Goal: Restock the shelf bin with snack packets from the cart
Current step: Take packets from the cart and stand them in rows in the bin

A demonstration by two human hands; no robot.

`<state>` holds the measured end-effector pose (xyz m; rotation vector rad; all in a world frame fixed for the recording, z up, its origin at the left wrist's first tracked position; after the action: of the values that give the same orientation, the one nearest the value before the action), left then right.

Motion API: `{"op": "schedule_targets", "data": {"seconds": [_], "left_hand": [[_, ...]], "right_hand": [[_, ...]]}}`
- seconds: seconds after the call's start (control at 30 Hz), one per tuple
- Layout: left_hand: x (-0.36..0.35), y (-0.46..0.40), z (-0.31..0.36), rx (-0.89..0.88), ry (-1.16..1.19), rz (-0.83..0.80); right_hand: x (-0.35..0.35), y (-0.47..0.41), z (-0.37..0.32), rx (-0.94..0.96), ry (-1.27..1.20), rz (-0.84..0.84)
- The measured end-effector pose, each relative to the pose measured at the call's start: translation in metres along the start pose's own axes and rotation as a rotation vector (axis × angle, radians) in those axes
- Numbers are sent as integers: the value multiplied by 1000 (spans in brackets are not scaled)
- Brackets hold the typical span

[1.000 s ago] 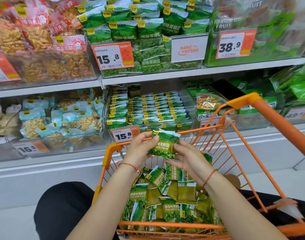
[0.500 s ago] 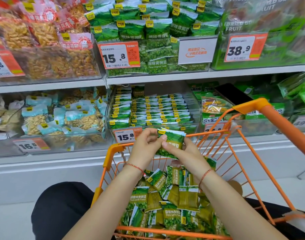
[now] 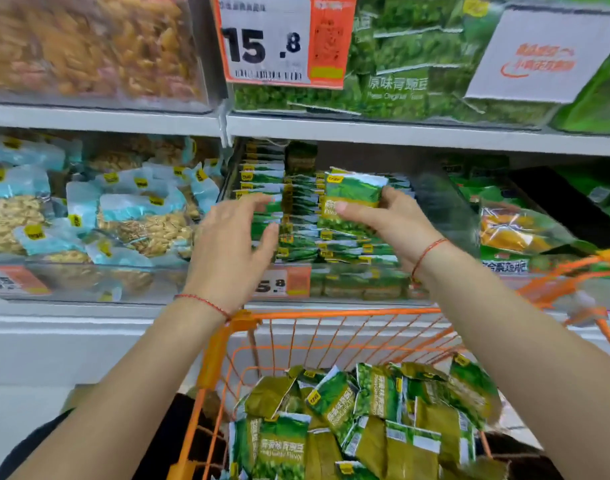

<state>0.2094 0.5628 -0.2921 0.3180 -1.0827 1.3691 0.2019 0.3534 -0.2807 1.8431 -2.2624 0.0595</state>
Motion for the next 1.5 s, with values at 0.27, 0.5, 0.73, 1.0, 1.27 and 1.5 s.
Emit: {"op": "schedule_targets", "data": {"seconds": [0.27,0.5,0.73,1.0,1.27,1.5], "left_hand": [[-19,-20,-25,-118,0,155],[-25,-20,-30,-202,-151,134],[-25,-18,-32,-218,-178,158],[-27,-18,-30,-214,-203,179],[-27,-17,-31,-221,-212,178],[-26,-17,-33,-229,-211,148]], "right_hand": [[-26,-112,17,-27,79,19],[-52,-165,25,13,87,24],[-66,-163,28,181,272,229],[-72,-161,27,185,574,281],[-70,-157,23,141,589,245],[-63,-142,28,119,420,357]]}}
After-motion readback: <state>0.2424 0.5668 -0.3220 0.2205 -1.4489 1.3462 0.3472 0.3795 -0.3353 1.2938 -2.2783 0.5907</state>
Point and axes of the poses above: each hand's wrist, its own y-axis away from the middle knuckle, its own x-axis out of the back of the hand, z = x × y, the point moved 2 cm from there along -y, towards the middle knuckle, and after that the axes turned 2 degrees about -y, right-handed, at the moved point
